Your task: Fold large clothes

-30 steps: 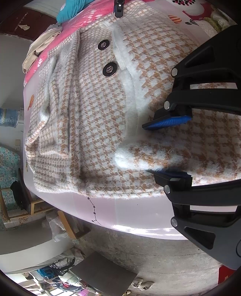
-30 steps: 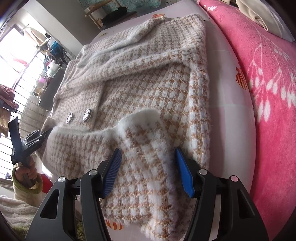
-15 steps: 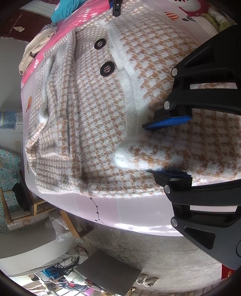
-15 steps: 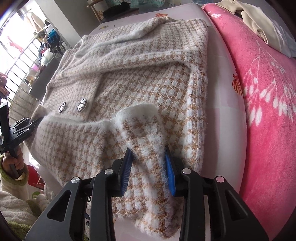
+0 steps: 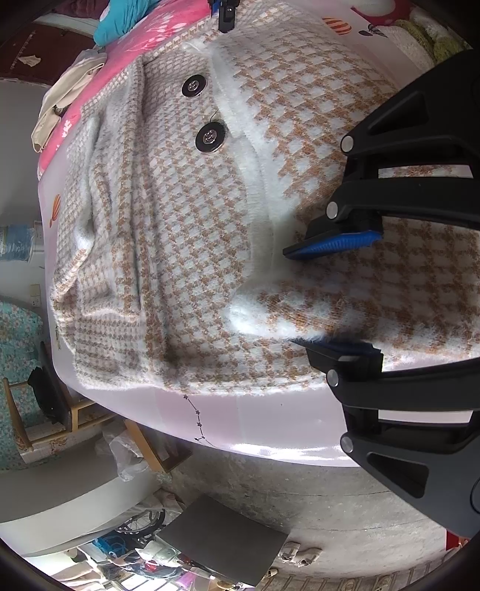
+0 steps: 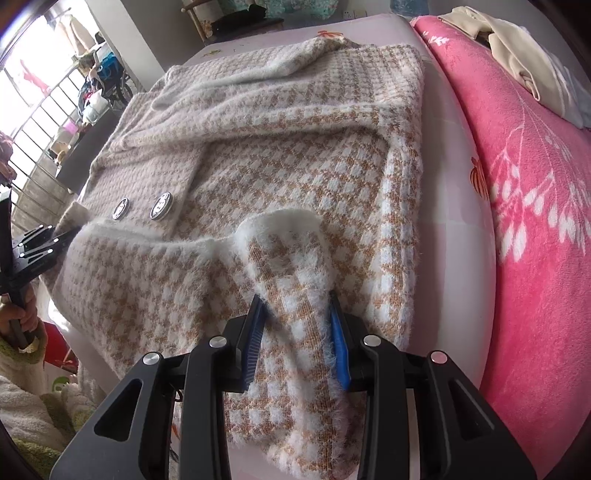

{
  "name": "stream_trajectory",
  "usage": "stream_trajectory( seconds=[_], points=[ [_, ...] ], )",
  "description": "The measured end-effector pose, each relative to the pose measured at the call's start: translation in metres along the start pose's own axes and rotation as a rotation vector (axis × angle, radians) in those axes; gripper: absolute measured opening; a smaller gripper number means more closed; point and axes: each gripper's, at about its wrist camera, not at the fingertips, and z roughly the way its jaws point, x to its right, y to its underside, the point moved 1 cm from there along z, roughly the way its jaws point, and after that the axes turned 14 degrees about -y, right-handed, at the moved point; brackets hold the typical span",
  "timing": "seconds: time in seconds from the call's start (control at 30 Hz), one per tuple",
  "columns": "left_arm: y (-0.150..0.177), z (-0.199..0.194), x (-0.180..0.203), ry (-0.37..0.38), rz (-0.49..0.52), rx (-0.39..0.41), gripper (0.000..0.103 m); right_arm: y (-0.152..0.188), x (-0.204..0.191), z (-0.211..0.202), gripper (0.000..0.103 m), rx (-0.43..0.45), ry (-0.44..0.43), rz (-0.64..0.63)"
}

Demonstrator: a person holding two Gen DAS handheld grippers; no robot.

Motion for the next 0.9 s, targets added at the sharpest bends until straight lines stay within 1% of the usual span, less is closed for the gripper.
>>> stream_trajectory(
  seconds=[0.03, 0.1, 0.17, 0.2, 0.23, 0.27, 0.3, 0.33, 0.37, 0.5, 0.6, 0.67, 0.77, 0.83, 0.9],
  points=[
    [0.0, 0.0, 0.001, -0.003, -0.001, 0.001, 0.038, 0.001, -0.004, 0.001, 0.032, 0.001, 0.018, -0.02],
    [0.0, -0.001, 0.002, -0.011, 0.0, 0.007, 0.038, 0.004, -0.01, 0.002, 0.026, 0.005, 0.046, -0.058],
    [0.001, -0.002, 0.003, -0.02, -0.001, 0.015, 0.037, 0.006, -0.016, 0.002, 0.015, 0.013, 0.062, -0.086],
    [0.002, -0.003, 0.003, -0.026, -0.001, 0.024, 0.037, 0.007, -0.02, 0.001, 0.013, 0.015, 0.071, -0.102],
    [0.003, -0.004, 0.003, -0.03, -0.001, 0.033, 0.033, 0.008, -0.024, 0.001, 0.01, 0.019, 0.083, -0.115],
    [0.004, -0.005, 0.004, -0.03, -0.001, 0.043, 0.026, 0.009, -0.027, 0.0, 0.009, 0.024, 0.098, -0.129],
    [0.005, -0.007, 0.004, -0.036, -0.001, 0.055, 0.022, 0.01, -0.032, -0.001, 0.009, 0.032, 0.114, -0.143],
    [0.005, -0.009, 0.004, -0.048, 0.0, 0.066, 0.015, 0.01, -0.034, -0.004, 0.009, 0.045, 0.125, -0.153],
    [0.006, -0.013, 0.003, -0.054, -0.002, 0.081, 0.012, 0.01, -0.036, -0.009, 0.008, 0.062, 0.128, -0.155],
    [0.0, -0.036, -0.008, -0.077, -0.034, 0.149, 0.01, 0.008, -0.043, -0.038, 0.008, 0.158, 0.13, -0.155],
    [-0.018, -0.058, -0.017, -0.07, -0.058, 0.218, 0.01, -0.002, -0.05, -0.061, 0.007, 0.232, 0.145, -0.179],
    [-0.036, -0.071, -0.022, -0.081, -0.058, 0.273, 0.01, -0.016, -0.053, -0.075, 0.007, 0.28, 0.148, -0.197],
    [-0.065, -0.078, -0.03, -0.109, -0.07, 0.339, 0.01, -0.04, -0.058, -0.09, 0.007, 0.354, 0.158, -0.219],
    [-0.081, -0.07, -0.032, -0.111, -0.078, 0.345, 0.01, -0.057, -0.056, -0.092, 0.007, 0.386, 0.153, -0.217],
    [-0.092, -0.051, -0.031, -0.101, -0.082, 0.317, 0.01, -0.069, -0.047, -0.083, 0.007, 0.384, 0.146, -0.194]
  ],
)
